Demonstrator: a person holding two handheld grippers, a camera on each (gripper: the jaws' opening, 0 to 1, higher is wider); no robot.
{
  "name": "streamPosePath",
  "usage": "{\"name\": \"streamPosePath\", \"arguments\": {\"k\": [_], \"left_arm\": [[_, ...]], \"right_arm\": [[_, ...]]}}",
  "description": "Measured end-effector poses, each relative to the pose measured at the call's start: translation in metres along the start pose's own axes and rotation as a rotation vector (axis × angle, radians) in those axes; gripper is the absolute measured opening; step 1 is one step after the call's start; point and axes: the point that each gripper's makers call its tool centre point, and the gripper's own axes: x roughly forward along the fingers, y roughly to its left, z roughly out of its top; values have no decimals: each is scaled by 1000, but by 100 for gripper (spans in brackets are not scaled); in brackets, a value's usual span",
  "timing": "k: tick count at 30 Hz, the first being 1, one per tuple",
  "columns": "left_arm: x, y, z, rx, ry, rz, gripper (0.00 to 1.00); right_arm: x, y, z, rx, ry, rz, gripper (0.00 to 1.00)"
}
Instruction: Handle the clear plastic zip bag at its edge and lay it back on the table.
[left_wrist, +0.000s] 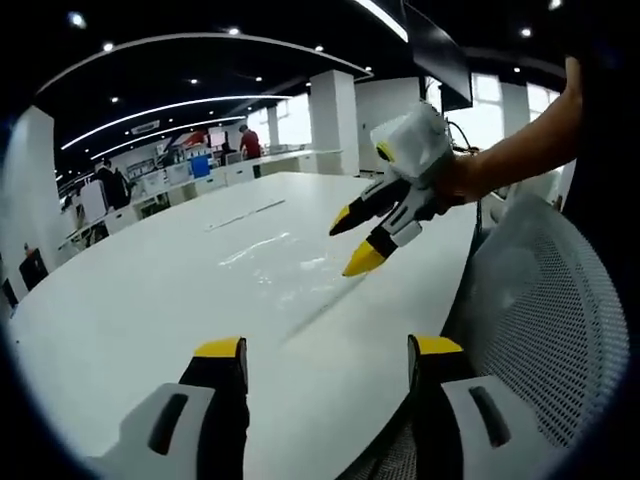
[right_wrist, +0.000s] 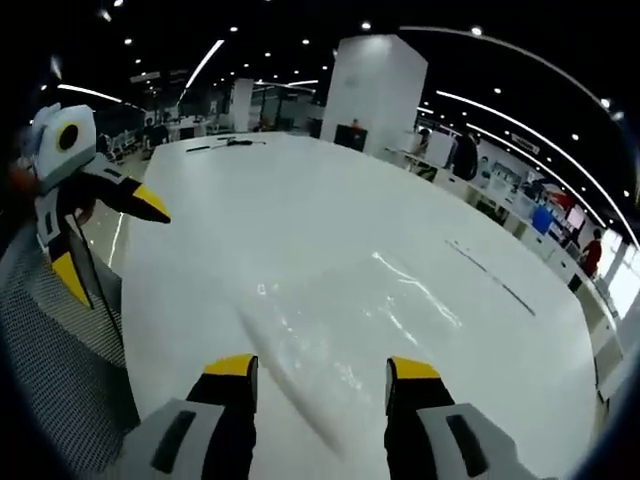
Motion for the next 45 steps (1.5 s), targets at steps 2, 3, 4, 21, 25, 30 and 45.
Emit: {"name": "streamPosePath", "arguments": {"k": [2,3,4,21,25,30,45], "left_arm": [[0,-1,2,-2,-6,-3,69],[0,-2,2,-7,-9,-6,69],[1,-3,3,-11,-10,-11,70],[1,-2,13,-72,-38,-8,73],[0,-2,14,-90,-51,-19,74],[-1,-7,26,-103,-78,-37,78],[5,-6,32,-88,-119,-14,99]], "right_arm": [[-10,-4,0,21,-12,-18,55],[-13,-5,-1,24,-12,-22,56],[-17,-6,-2,27,-12,-28,58],[-81,-9,-34,109,-36,-58,89],[-92,-7,-41,103,-27,-74,97],[-105,0,-49,157,-54,-79,100],[-120,0,-61,172,-110,-132,100]]}}
